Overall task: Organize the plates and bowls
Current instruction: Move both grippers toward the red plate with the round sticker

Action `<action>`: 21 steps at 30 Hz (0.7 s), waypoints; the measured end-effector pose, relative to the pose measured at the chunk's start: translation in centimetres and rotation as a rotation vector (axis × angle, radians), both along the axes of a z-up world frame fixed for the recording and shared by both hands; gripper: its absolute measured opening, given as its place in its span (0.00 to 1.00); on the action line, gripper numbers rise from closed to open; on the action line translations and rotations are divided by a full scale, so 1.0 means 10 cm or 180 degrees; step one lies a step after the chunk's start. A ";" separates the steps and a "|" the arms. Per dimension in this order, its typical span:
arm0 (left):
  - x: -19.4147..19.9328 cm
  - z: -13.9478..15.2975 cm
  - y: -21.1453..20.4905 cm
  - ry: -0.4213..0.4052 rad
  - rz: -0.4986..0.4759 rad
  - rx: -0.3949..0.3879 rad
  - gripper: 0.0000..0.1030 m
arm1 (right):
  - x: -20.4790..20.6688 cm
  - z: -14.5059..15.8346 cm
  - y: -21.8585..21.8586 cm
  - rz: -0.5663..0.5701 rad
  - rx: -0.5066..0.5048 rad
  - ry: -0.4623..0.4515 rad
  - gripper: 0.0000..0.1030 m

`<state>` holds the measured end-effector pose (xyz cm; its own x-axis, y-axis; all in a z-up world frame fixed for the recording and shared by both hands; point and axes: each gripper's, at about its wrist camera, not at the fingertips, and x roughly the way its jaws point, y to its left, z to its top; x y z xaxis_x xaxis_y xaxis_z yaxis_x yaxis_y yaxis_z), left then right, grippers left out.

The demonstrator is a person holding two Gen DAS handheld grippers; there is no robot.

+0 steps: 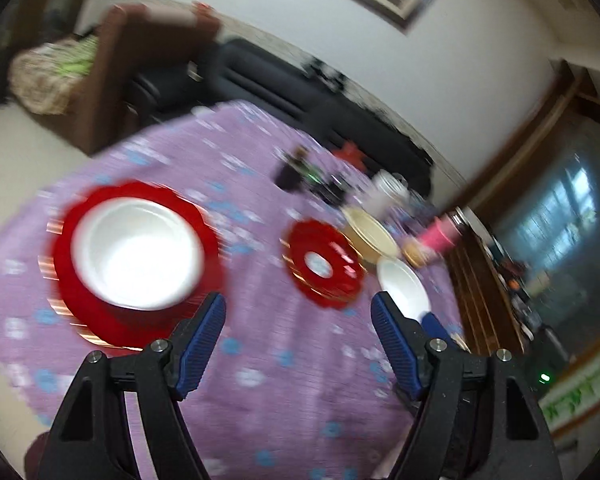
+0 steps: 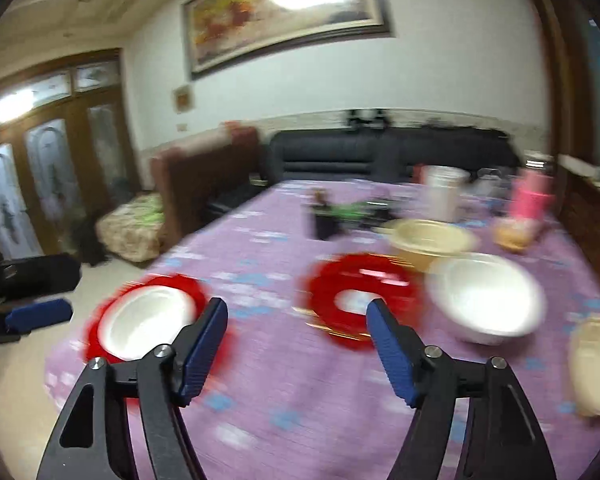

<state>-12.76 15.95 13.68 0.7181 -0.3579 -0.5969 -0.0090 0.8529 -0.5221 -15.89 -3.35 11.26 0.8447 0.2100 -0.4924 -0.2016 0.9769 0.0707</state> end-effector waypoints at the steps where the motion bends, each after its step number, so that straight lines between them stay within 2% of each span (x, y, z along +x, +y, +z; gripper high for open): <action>1: 0.07 -0.05 -0.10 0.0051 -0.0096 -0.0023 0.72 | -0.03 0.00 -0.18 -0.0102 -0.0020 0.0055 0.75; 5: 0.29 -0.30 -0.42 0.0283 -0.0356 -0.0084 0.72 | -0.04 -0.15 -0.85 -0.0543 0.0126 0.0350 0.74; 8: 0.37 -0.39 -0.40 0.0380 -0.0321 -0.0051 0.72 | 0.10 -0.29 -1.07 -0.0597 0.0400 0.0594 0.74; 12: 0.39 -0.36 -0.17 0.0352 -0.0085 0.0036 0.72 | 0.51 -0.46 -0.96 -0.0378 0.0727 0.0851 0.74; 17: 0.38 -0.31 0.11 0.0342 0.0185 0.0152 0.72 | 1.11 -0.71 -0.65 -0.0460 0.0728 0.1110 0.70; 21: 0.56 -0.22 0.14 0.0422 0.0127 0.0393 0.72 | 1.39 -0.92 -0.61 -0.0520 0.0857 0.1325 0.66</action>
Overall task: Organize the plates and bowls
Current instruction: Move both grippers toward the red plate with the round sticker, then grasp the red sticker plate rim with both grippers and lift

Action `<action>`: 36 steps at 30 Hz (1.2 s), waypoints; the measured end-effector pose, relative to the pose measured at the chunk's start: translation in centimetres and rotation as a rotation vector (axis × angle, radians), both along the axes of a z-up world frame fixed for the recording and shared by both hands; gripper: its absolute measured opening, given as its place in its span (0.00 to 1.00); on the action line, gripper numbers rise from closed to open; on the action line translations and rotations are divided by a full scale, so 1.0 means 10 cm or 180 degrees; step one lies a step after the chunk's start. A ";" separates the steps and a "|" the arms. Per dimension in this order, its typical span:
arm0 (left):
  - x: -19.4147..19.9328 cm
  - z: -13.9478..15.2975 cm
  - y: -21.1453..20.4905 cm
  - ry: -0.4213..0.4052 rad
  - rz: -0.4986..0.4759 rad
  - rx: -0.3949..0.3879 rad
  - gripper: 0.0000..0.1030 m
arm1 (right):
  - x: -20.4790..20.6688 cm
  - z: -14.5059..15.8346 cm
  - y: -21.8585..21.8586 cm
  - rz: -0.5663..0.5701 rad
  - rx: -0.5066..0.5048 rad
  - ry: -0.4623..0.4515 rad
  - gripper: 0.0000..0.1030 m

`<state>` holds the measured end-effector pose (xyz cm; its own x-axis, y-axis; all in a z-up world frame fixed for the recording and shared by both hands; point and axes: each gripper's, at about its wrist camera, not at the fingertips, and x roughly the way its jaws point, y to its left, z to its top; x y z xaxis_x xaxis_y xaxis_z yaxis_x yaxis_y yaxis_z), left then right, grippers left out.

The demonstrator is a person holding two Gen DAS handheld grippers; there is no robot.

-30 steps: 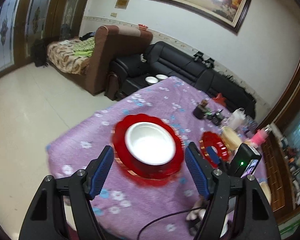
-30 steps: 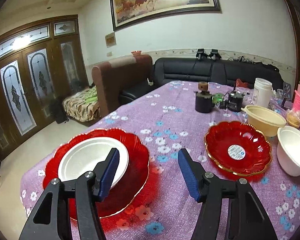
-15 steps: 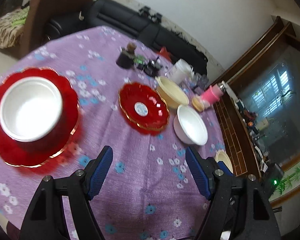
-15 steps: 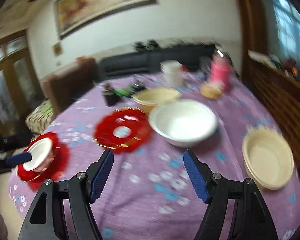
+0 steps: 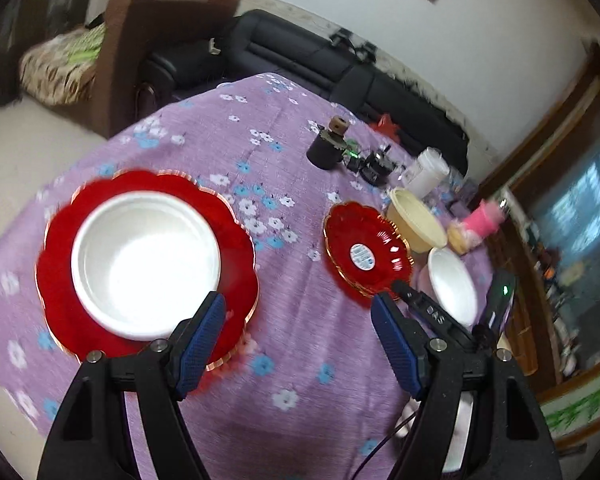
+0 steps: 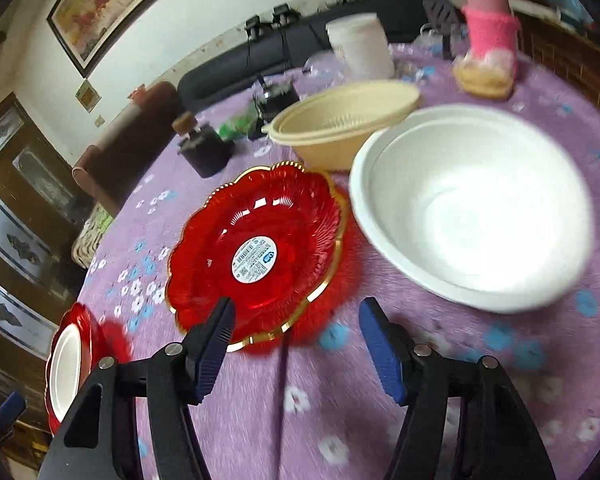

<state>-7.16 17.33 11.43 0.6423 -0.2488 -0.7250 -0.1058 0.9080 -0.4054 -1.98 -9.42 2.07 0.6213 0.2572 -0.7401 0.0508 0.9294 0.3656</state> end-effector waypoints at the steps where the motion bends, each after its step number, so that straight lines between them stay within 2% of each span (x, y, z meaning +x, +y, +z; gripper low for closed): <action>1: 0.10 0.02 -0.05 0.0026 -0.0073 0.0065 0.72 | 0.04 -0.04 0.01 -0.0012 -0.0001 0.0029 0.64; 4: 0.41 0.01 -0.23 0.0157 -0.0284 0.0098 0.73 | 0.12 -0.10 0.02 0.0011 0.0021 0.0044 0.52; 6: 0.69 -0.07 -0.37 0.0257 -0.0403 0.0112 0.73 | 0.14 -0.14 0.02 0.0031 0.0033 0.0059 0.41; 7: 0.86 -0.13 -0.46 0.0315 -0.0446 0.0156 0.73 | 0.17 -0.17 0.02 0.0048 0.0047 0.0067 0.29; 8: 1.03 -0.22 -0.53 0.0380 -0.0468 0.0213 0.73 | 0.19 -0.19 0.01 0.0060 0.0056 0.0072 0.26; 15: 1.82 -0.86 -0.79 0.0814 -0.0367 0.0393 0.73 | 0.23 -0.20 -0.03 0.0131 0.0072 0.0038 0.23; 19: 2.05 -1.07 -0.81 0.0951 -0.0330 0.0395 0.72 | 0.25 -0.20 -0.04 0.0168 0.0070 0.0036 0.23; 22: 2.11 -1.07 -0.90 0.0918 -0.0423 0.0422 0.72 | 0.25 -0.21 -0.05 0.0191 0.0104 0.0029 0.24; 23: 2.11 -1.07 -0.94 0.0914 -0.0480 0.0430 0.68 | 0.25 -0.21 -0.06 0.0199 0.0122 0.0023 0.24; 24: 2.10 -1.06 -0.98 0.0915 -0.0560 0.0428 0.50 | 0.26 -0.21 -0.06 0.0212 0.0136 0.0010 0.24; 27: 2.03 -1.03 -1.06 0.0933 -0.0581 0.0692 0.39 | 0.26 -0.21 -0.06 0.0235 0.0139 -0.0010 0.24; 30: 1.89 -0.95 -0.97 0.0884 -0.0516 0.0668 0.33 | 0.24 -0.21 -0.04 0.0251 0.0137 -0.0024 0.24; 36: 1.47 -0.59 -0.75 0.0651 -0.0459 0.0612 0.33 | 0.10 -0.02 0.08 0.0376 0.0198 -0.0261 0.24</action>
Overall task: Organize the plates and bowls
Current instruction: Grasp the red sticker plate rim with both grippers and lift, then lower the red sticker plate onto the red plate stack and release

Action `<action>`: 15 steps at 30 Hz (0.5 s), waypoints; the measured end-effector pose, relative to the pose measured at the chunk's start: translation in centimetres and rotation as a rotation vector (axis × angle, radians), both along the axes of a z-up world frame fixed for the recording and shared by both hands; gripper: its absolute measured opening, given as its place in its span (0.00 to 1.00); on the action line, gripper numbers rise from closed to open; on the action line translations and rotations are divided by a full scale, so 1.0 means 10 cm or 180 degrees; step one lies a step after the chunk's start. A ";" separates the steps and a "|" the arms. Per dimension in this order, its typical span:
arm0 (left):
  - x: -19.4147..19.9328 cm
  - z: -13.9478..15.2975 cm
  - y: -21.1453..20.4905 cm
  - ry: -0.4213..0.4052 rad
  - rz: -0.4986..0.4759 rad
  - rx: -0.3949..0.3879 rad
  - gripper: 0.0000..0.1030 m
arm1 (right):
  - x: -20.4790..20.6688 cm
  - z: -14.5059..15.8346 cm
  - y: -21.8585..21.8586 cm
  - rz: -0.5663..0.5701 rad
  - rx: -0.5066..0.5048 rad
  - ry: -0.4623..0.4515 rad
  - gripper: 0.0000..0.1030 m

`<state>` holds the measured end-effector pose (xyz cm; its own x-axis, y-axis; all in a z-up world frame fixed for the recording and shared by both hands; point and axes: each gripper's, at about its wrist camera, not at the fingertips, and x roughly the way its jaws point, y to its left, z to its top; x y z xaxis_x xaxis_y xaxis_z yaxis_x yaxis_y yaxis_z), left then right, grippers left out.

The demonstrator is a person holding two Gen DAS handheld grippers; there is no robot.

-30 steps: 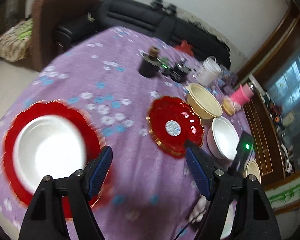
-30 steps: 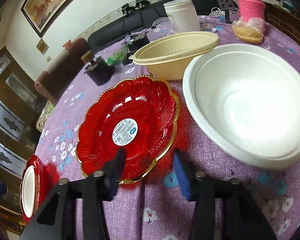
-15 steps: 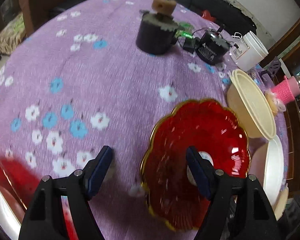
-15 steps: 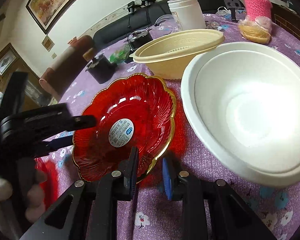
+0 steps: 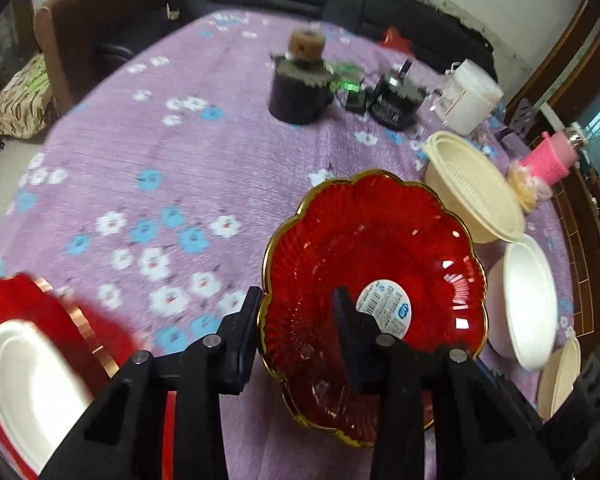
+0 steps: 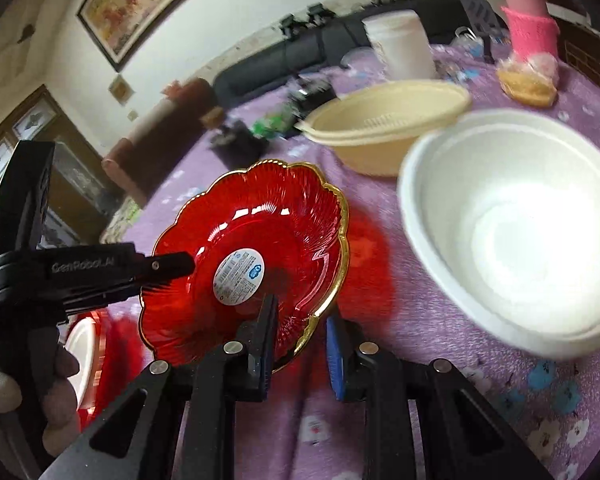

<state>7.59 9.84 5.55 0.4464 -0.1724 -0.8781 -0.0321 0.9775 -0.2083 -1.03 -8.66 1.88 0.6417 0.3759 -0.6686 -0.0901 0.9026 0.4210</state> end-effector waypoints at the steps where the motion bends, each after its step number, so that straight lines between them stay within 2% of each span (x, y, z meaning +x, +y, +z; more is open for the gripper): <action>1: -0.06 0.07 0.05 -0.0048 0.0007 -0.0002 0.34 | -0.05 0.06 0.03 0.0030 0.0015 -0.0061 0.24; 6: -0.60 0.44 0.43 -0.0329 0.0142 -0.0083 0.34 | -0.35 0.38 0.31 0.0280 -0.0036 -0.0409 0.24; 10: -0.99 0.54 0.88 -0.0447 0.0400 -0.0069 0.34 | -0.62 0.55 0.82 0.0640 -0.0323 -0.0648 0.24; 12: -1.14 0.52 1.11 -0.0469 0.0555 -0.0027 0.34 | -0.69 0.54 1.07 0.0823 -0.0400 -0.0649 0.24; 15: -1.30 0.45 1.41 -0.0471 0.0757 0.0026 0.35 | -0.71 0.44 1.43 0.1089 -0.0360 -0.0497 0.24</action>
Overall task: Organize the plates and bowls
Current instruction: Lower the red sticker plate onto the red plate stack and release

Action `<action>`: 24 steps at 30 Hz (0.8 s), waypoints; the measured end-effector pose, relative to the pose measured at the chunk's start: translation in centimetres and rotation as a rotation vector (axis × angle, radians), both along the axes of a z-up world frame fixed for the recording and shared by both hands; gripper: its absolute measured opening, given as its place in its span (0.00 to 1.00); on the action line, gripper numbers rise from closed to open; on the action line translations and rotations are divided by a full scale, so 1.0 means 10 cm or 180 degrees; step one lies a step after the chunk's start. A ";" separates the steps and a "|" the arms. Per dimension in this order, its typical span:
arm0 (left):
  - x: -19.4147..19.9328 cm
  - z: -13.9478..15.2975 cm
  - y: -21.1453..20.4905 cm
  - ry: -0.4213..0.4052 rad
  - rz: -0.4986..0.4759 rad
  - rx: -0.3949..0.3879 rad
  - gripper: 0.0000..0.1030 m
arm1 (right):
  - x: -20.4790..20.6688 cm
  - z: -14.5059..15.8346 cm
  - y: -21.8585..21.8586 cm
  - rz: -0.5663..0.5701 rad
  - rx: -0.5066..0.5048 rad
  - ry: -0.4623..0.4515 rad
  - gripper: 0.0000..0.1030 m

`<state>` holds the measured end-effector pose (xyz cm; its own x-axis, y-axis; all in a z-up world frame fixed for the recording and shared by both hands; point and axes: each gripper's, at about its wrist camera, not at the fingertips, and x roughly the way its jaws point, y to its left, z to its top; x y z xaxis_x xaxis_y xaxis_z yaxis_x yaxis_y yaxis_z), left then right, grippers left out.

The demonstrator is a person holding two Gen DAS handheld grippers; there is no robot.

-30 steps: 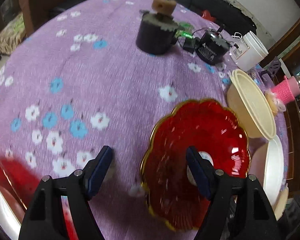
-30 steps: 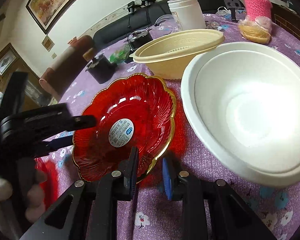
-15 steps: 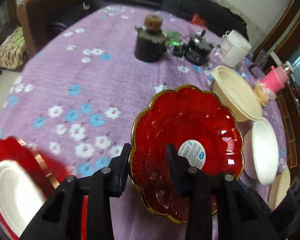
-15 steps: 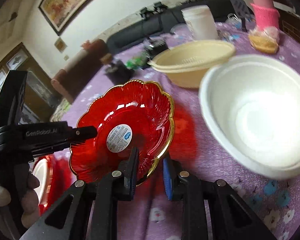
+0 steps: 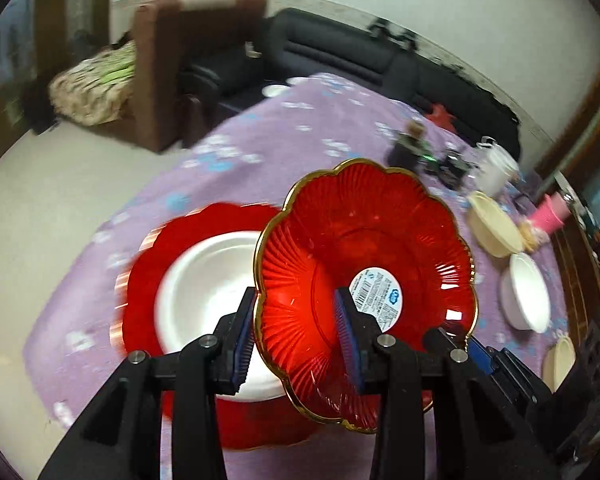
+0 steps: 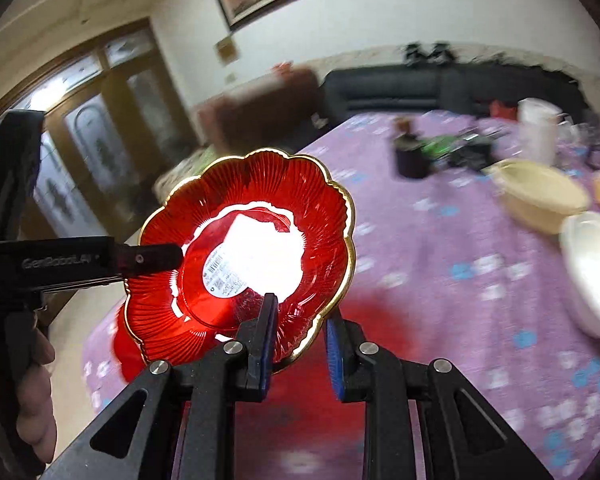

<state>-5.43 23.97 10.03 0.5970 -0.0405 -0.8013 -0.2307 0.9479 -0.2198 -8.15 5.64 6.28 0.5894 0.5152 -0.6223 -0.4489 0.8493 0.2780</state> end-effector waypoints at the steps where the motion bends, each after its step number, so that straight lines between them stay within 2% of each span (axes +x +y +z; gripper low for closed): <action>1: -0.05 -0.03 0.09 0.0001 0.0065 0.0012 0.35 | 0.00 -0.03 0.10 0.0059 -0.0006 0.0047 0.24; 4: -0.16 -0.12 0.32 0.0028 0.0191 0.0043 0.35 | 0.01 -0.12 0.40 0.0186 -0.0096 0.0130 0.24; 6: -0.15 -0.22 0.48 0.0071 0.0263 -0.0028 0.35 | 0.05 -0.16 0.56 0.0227 -0.0162 0.0181 0.24; 14: -0.07 -0.49 0.67 0.0150 0.0347 -0.0160 0.35 | 0.25 -0.30 0.87 0.0196 -0.0464 0.0329 0.26; 17: -0.09 -0.50 0.69 0.0104 0.0356 -0.0182 0.41 | 0.23 -0.31 0.94 0.0167 -0.0531 0.0260 0.27; 22: -0.18 -0.44 0.73 -0.0003 0.0387 -0.0139 0.57 | 0.10 -0.28 1.00 0.0160 -0.0548 0.0156 0.41; 24: -0.20 -0.42 0.73 -0.0034 0.0387 -0.0151 0.59 | 0.06 -0.27 1.01 0.0136 -0.0598 0.0056 0.48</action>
